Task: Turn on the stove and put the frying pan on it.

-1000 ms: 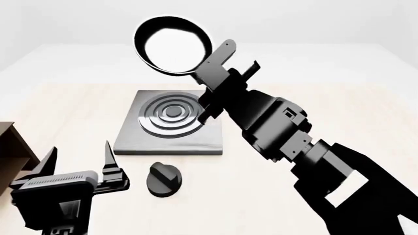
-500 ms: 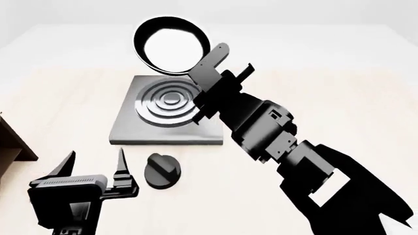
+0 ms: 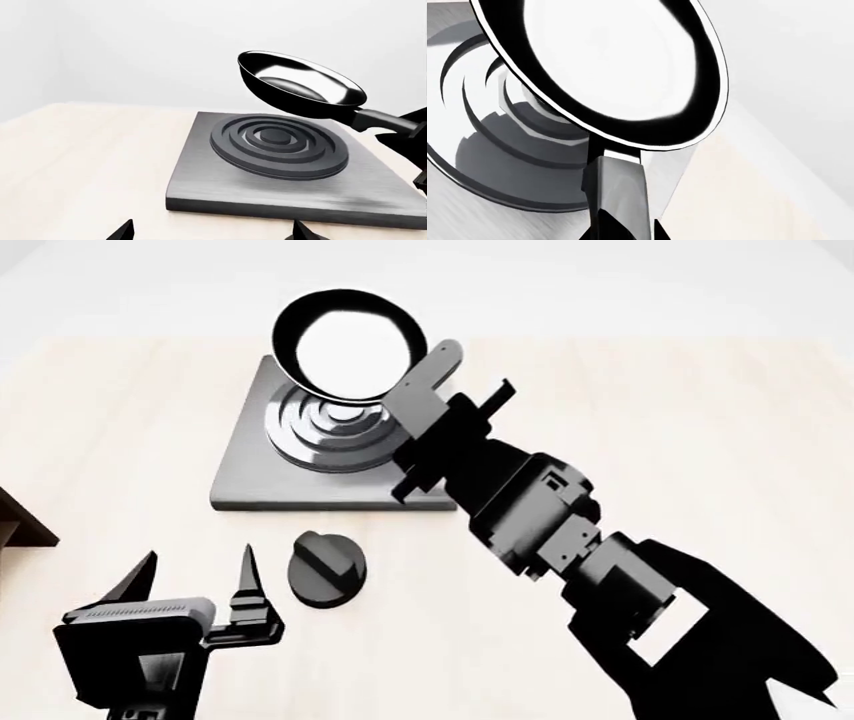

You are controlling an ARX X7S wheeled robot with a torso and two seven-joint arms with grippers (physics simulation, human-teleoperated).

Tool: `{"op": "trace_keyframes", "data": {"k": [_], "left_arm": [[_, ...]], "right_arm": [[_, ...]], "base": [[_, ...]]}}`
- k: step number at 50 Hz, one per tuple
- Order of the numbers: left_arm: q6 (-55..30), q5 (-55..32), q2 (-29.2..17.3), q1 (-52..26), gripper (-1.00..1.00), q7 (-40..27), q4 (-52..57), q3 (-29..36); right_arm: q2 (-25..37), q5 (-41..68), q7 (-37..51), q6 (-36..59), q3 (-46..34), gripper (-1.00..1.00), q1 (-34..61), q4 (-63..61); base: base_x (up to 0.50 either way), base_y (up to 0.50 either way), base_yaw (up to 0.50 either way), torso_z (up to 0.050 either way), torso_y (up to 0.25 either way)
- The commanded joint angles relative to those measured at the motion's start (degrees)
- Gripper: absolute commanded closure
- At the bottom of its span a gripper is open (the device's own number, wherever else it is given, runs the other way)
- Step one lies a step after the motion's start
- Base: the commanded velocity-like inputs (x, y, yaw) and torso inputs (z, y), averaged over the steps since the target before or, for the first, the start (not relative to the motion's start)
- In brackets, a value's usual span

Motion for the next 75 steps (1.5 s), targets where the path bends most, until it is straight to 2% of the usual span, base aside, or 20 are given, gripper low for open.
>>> {"op": "trace_keyframes", "data": {"k": [1, 10, 29, 52, 53, 66, 75], "left_arm": [[0.4, -0.3, 0.0, 0.0, -1.00, 0.1, -0.2, 0.1], [0.5, 0.0, -0.2, 0.0, -1.00, -0.2, -0.3, 0.3], [1.5, 0.0, -0.3, 0.1, -1.00, -0.3, -1.0, 0.1], [2.2, -0.6, -0.4, -0.1, -1.00, -0.4, -2.3, -0.1], [2.2, -0.6, -0.4, 0.0, -1.00, -0.4, -2.2, -0.1], [2.2, -0.8, -0.6, 0.1, -1.00, -0.7, -2.0, -0.1], [2.2, -0.8, -0.8, 0.0, -1.00, -0.8, -1.9, 0.1]], "right_arm": [[-0.9, -4.8, 1.8, -0.1, 0.7, 1.00, 1.3, -1.5], [-3.1, -4.4, 0.8, -2.1, -1.1, 1.00, 1.9, 3.4], [-3.3, 16.1, 6.2, -9.3, -22.5, 1.00, 5.8, 9.7], [-3.3, 16.4, 5.8, -8.5, -24.3, 1.00, 4.1, 9.9], [-3.3, 16.4, 5.8, -8.5, -24.3, -1.00, 4.1, 9.8], [-3.3, 18.7, 4.0, -7.8, -24.1, -1.00, 4.4, 9.3], [-3.3, 29.7, 0.8, -6.8, -23.7, -1.00, 7.4, 9.4]], "base": [[0.00, 0.00, 0.00, 0.000, 0.000], [0.00, 0.00, 0.00, 0.000, 0.002], [0.00, 0.00, 0.00, 0.000, 0.002], [0.00, 0.00, 0.00, 0.000, 0.001], [0.00, 0.00, 0.00, 0.000, 0.000], [0.00, 0.00, 0.00, 0.000, 0.000], [0.00, 0.00, 0.00, 0.000, 0.000]]}}
